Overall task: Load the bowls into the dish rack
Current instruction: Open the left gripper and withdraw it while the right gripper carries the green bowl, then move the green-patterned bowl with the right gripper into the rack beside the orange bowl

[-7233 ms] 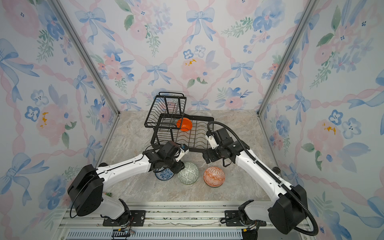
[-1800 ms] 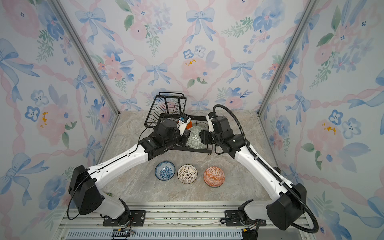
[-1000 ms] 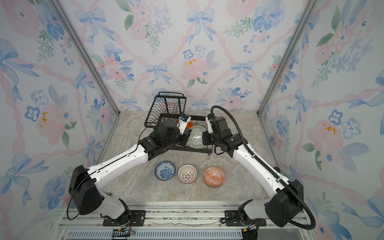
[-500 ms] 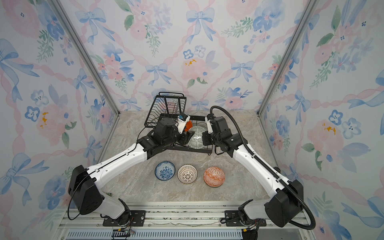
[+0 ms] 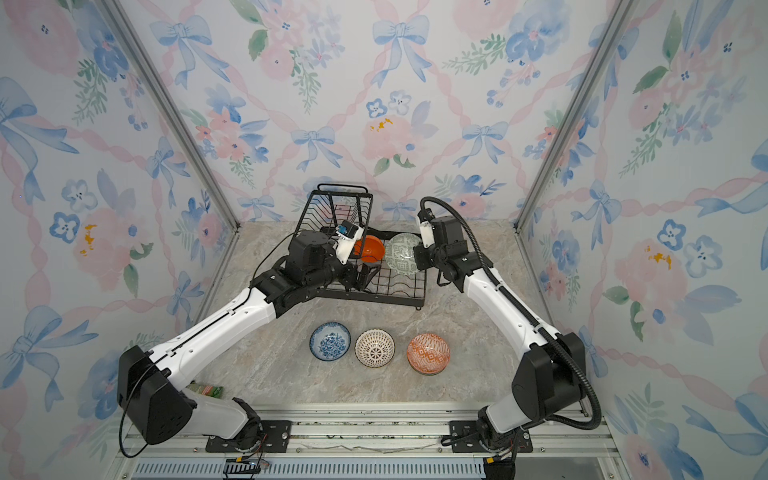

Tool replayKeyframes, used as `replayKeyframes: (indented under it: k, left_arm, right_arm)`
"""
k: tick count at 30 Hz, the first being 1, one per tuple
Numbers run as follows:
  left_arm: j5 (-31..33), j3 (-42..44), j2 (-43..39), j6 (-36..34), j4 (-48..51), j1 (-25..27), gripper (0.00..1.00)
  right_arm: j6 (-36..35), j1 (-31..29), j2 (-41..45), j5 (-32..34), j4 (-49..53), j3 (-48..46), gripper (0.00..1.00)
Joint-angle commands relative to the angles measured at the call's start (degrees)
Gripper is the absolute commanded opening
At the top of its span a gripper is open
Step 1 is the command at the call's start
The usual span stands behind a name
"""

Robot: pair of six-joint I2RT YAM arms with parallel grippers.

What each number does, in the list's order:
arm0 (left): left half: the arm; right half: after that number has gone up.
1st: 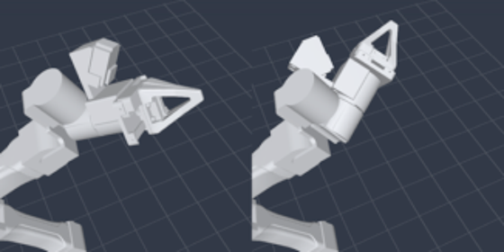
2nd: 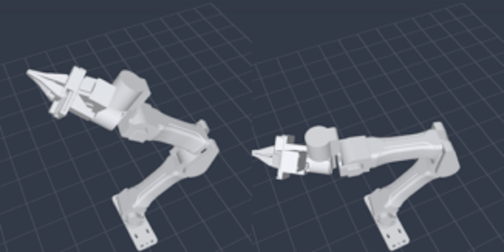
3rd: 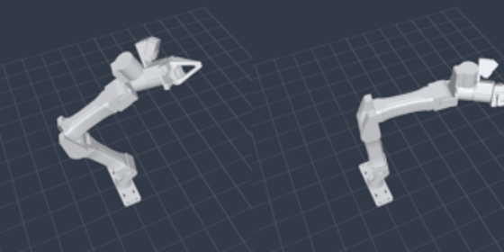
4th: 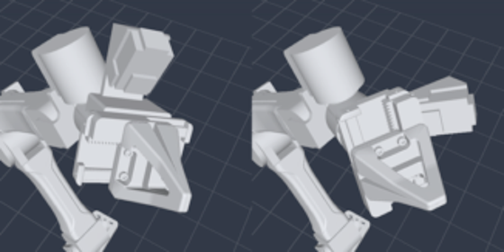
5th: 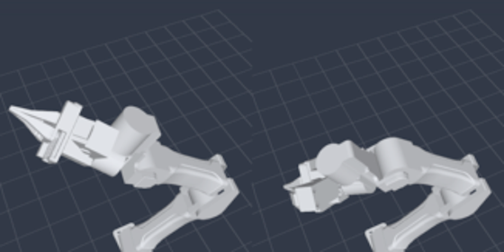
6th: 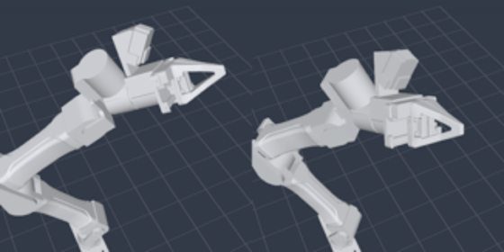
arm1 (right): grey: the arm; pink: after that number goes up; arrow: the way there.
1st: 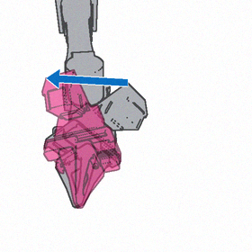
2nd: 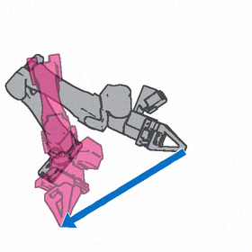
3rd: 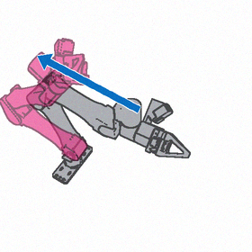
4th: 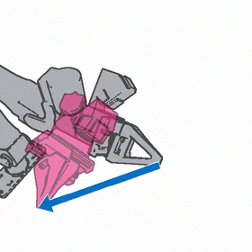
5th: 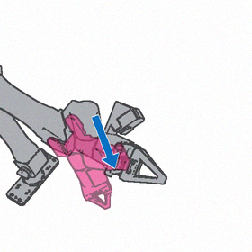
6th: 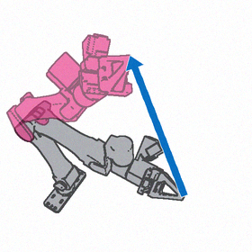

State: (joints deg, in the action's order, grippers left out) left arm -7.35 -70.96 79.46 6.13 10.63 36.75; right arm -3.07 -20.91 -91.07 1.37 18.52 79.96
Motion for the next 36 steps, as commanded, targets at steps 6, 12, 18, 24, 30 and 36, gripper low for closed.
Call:
replayKeyframes:
  k: [6, 12, 18, 24, 30, 36]
  left_arm:
    - [4.2, 6.22, -8.46, 4.59, 7.32, -1.25, 0.98]
    - [6.14, 10.13, -9.49, 4.06, 7.74, -5.07, 0.98]
    - [2.27, 11.48, -9.61, 2.75, 5.71, -9.07, 0.98]
    - [1.96, 12.36, -10.47, 3.88, 5.71, -10.63, 0.98]
    - [1.21, 13.31, -11.31, 4.85, 5.99, -10.65, 0.98]
    - [0.48, 12.59, -11.39, 5.02, 5.98, -10.65, 0.98]
  right_arm:
    - [-11.88, 1.14, -11.57, 5.41, -14.73, 9.14, 0.0]
    - [-19.69, 0.89, -15.93, 8.67, -27.59, 6.76, 0.0]
    - [-26.98, -0.66, -20.3, 14.93, -35.68, 6.64, 0.0]
    - [-29.01, -0.97, -21.16, 15.95, -39.76, 4.01, 0.0]
    - [-30.49, -2.13, -22.95, 15.77, -41.98, 2.71, 0.0]
    - [-31.51, -2.73, -25.19, 16.27, -44.15, 2.51, 0.0]
